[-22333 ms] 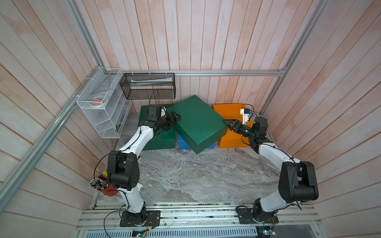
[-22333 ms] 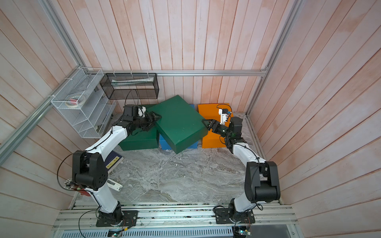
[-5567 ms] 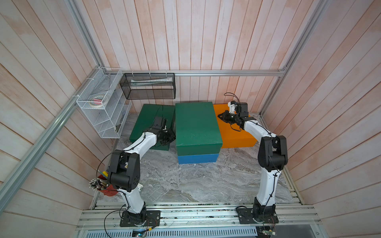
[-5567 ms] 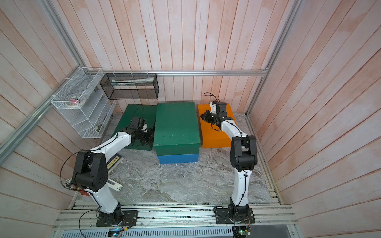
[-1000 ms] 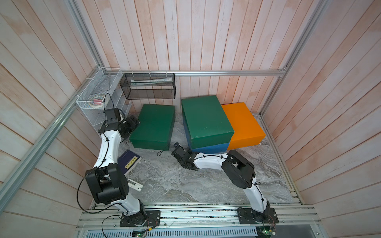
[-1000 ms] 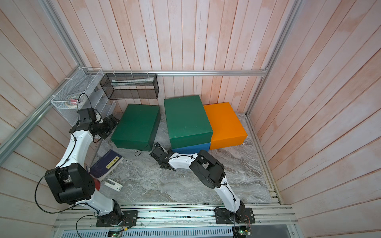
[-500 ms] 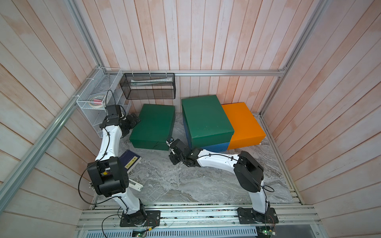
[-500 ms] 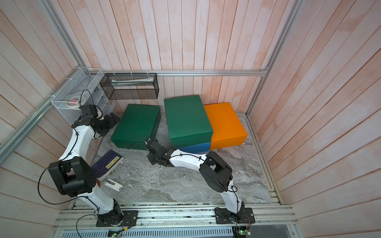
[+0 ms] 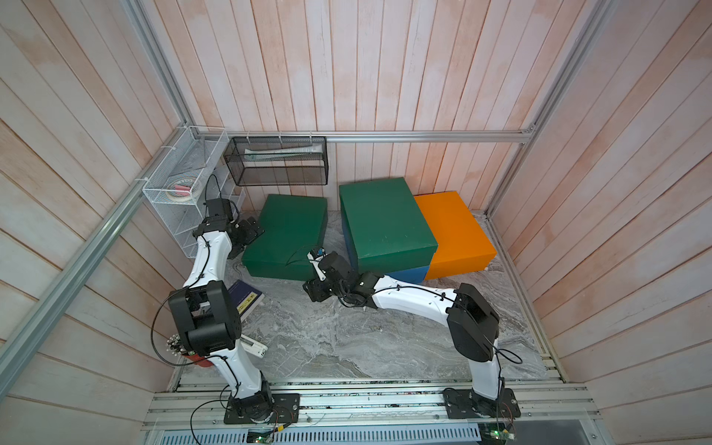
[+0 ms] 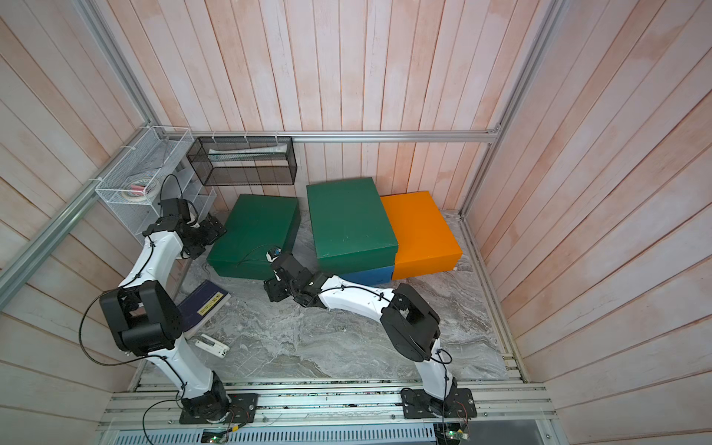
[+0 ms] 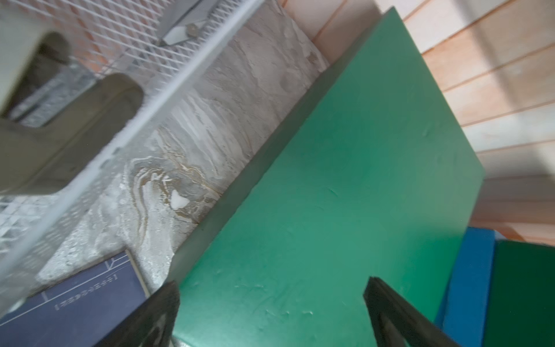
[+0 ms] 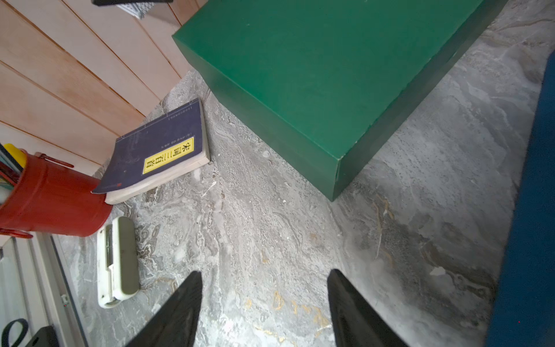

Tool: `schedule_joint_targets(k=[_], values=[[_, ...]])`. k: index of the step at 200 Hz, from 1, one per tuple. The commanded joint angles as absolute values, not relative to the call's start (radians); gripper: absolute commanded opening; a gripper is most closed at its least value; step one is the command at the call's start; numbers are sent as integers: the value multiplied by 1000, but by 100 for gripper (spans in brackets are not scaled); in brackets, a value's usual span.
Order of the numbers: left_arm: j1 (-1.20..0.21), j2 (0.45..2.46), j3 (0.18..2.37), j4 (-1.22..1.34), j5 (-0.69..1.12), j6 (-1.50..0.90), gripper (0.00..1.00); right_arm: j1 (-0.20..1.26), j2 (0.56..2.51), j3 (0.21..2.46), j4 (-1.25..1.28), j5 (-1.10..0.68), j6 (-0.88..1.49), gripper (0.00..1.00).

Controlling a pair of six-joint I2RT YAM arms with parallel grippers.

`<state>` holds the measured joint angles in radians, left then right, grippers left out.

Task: Stack the shoeboxes
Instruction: Pick up the shoebox from the center of the board.

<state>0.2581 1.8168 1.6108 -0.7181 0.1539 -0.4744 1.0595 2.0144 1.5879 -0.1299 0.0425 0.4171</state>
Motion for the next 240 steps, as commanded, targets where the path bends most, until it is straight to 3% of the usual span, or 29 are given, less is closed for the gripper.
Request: schedule_joint_targets(k=[1,62,116,213,240], values=[[248,1826,1587,-743,61,-477,100,1057,2058,1639,-121,33,440,69],[221,1843,1528,-720,0,-488,100,1015,2097,1677,-122,37,479,72],[221,1851,1507,-655,89,-479,100,994,2145,1729,-104,-31,509,76],[190,1771,1387,-602,187,-524,97,990,2192,1747,-97,-139,537,73],[187,1743,1346,-591,192,-532,97,997,2177,1732,-116,-97,534,72]])
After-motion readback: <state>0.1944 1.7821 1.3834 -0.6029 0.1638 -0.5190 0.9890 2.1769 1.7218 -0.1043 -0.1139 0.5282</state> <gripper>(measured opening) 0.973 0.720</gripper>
